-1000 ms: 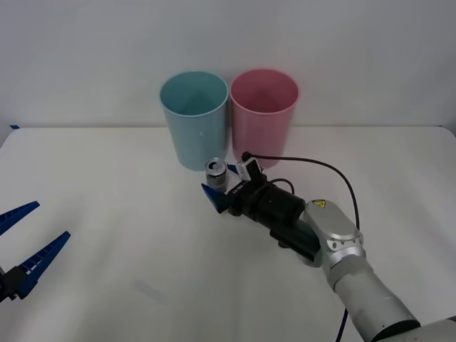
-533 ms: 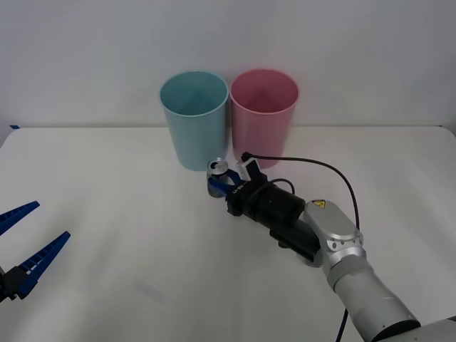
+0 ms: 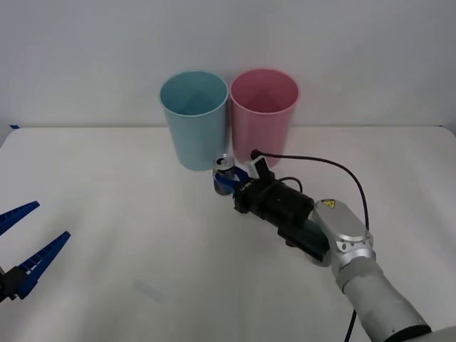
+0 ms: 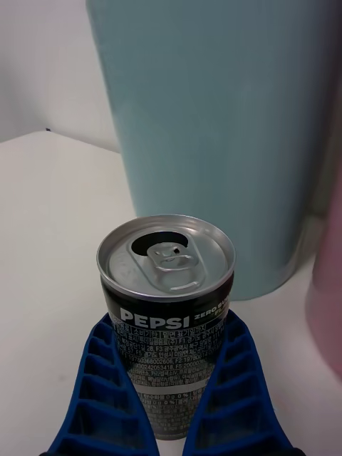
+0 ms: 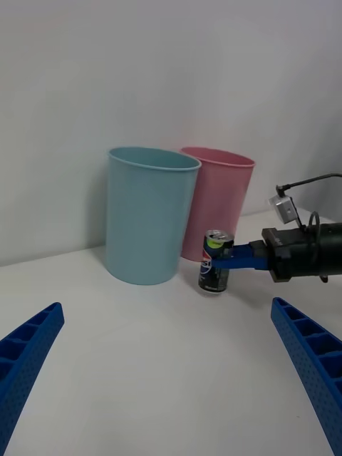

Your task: Grasp the object on the table and drop it into the matching bin: aluminum can to the light blue bin, PET bottle to the pink bin.

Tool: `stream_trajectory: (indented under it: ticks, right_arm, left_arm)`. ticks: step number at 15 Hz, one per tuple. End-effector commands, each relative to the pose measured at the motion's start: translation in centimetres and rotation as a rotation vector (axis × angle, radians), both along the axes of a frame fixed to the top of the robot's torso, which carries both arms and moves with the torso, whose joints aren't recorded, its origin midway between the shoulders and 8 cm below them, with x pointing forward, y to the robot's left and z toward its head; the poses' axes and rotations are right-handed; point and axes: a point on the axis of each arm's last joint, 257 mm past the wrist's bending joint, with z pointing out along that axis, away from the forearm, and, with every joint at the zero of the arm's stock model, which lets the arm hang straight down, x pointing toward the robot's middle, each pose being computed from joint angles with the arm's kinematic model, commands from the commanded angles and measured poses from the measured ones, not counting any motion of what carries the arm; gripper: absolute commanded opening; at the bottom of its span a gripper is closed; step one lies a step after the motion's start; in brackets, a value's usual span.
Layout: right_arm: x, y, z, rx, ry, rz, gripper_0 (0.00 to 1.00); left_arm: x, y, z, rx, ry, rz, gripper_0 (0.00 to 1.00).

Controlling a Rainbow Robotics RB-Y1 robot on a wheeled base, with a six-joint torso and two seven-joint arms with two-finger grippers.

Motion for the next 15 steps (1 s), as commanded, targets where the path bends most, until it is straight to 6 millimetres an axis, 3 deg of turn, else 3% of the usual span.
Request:
stream_trajectory:
  ticks: [1,6,10,15]
  right_arm:
    - [-0.9,-1.7,1.0,0.028,-0.021,-0.006,0.0]
    - [-3.8,-4.4,3.0,0.099,-0.015,-0.002,0.0]
    - [-5.9,-5.7,6.4,0.172,-0.012,0.013,0.0]
    - [-6.6,-5.7,10.9,0.244,-0.025,0.04,0.0]
  left_arm:
    - [0.0,0.0,0.0,0.0,0.0,0.0,1.0]
    - [0.0,0.0,0.0,0.0,0.0,0.0,1.0]
    - [0.0,0.0,0.0,0.0,0.0,0.0,1.0]
    - [0.0,0.0,0.0,0.0,0.0,0.0,1.0]
